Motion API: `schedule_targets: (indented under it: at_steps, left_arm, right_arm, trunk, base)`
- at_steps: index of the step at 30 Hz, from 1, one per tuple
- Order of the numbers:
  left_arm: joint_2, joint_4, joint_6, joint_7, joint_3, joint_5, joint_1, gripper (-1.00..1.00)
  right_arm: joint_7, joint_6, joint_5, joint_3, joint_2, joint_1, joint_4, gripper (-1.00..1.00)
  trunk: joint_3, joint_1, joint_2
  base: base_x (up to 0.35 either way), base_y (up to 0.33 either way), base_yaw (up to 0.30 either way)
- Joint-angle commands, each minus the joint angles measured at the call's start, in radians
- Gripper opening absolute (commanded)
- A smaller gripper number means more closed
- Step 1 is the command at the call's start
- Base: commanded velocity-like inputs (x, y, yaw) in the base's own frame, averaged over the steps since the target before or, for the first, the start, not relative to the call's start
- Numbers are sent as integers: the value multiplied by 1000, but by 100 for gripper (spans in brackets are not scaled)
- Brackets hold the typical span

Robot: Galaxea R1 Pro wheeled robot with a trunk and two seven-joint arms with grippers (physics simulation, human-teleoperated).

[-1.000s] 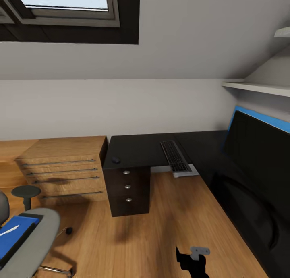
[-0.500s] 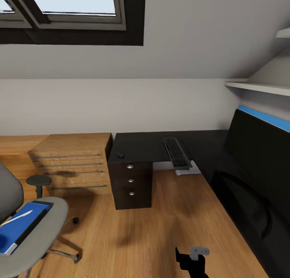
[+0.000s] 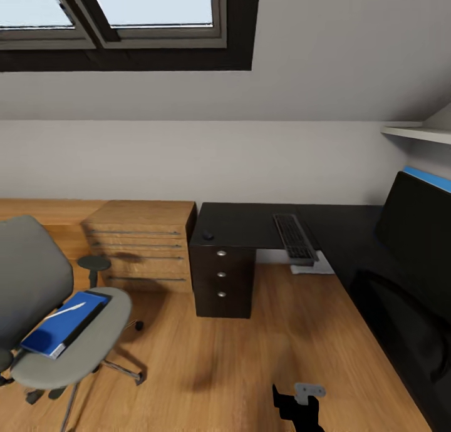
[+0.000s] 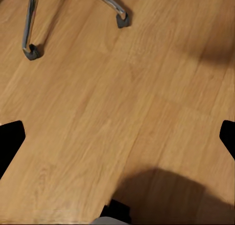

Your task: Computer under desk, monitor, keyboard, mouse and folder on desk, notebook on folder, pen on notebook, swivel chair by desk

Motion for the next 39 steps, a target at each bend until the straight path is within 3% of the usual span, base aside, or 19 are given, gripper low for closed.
schedule_targets:
  at_steps: [1,12,27,39]
  left_arm:
    - [-1,0,-3,-1,5,-2,-1,100]
    - [-2,0,-3,-1,4,-2,-1,100]
    - [-2,0,-3,-1,4,-2,-1,100]
    - [-3,2,-3,-2,4,-2,-1,100]
  right_arm:
    - [0,-4,-9,5,0,-1,2,100]
    - [-1,-17,-10,5,0,-1,2,100]
    - [-2,-67,-10,5,0,8,3,100]
    - [-2,-68,-10,5,0,8,3,100]
  trunk:
    - [-2,0,-1]
    - [-2,0,-1]
    - [18,0,-1]
    - [32,0,-1]
  base:
    - [-262,-78,116]
    - [-244,-75,43]
    - [-19,-5,112]
    - [-209,-135,73]
